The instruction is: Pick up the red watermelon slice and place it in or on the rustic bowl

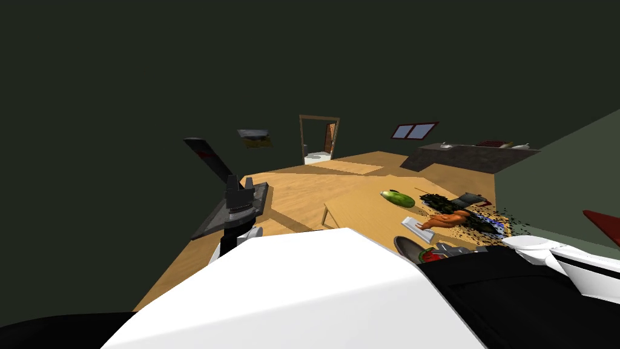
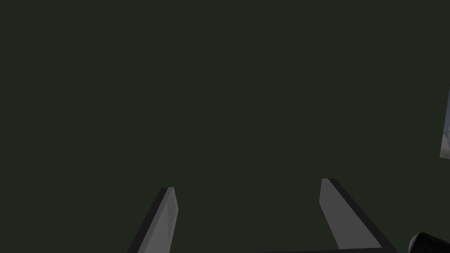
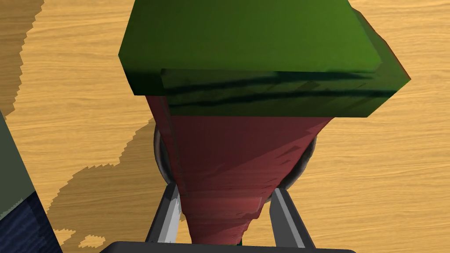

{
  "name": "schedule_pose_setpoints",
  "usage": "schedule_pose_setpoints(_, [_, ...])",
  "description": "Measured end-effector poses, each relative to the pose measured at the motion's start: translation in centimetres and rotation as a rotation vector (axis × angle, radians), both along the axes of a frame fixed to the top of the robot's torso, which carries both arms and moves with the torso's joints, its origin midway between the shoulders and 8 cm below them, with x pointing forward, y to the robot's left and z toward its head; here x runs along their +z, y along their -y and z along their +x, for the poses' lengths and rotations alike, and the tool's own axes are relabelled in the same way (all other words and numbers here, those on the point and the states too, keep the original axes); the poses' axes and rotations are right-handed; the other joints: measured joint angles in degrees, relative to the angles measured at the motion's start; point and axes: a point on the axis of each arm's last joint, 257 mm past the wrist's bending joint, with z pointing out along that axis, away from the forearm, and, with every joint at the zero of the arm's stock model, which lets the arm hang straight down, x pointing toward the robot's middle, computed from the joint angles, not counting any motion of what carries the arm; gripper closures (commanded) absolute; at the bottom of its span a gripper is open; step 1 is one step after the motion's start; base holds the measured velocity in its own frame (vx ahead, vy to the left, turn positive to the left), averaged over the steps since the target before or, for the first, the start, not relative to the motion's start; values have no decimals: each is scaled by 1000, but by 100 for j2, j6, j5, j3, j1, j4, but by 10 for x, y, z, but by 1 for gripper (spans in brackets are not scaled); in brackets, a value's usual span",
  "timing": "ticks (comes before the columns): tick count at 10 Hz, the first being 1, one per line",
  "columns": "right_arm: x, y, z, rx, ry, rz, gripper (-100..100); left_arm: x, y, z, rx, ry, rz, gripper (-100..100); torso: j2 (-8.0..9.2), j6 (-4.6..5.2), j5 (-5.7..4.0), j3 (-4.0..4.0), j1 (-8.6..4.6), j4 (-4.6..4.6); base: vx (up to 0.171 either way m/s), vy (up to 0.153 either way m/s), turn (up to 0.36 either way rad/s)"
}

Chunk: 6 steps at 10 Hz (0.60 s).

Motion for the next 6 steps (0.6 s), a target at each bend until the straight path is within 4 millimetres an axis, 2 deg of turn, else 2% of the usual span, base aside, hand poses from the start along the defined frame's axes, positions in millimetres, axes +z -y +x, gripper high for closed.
schedule_pose_setpoints(1, [0, 0, 1, -4, 2, 0, -100, 0, 0, 0, 0, 0, 0, 0, -15, 4, 2, -8, 14, -4, -7, -7, -3])
schedule_pose_setpoints(5, [0, 0, 1, -4, 2, 0, -100, 0, 0, 0, 0, 0, 0, 0, -37, 2, 8, -22, 34, -10, 0, 0, 0])
schedule_pose_setpoints(6, [0, 0, 1, -4, 2, 0, 0, 0, 0, 0, 0, 0, 0, 0, -38, 2, 8, -22, 34, -10, 0, 0, 0])
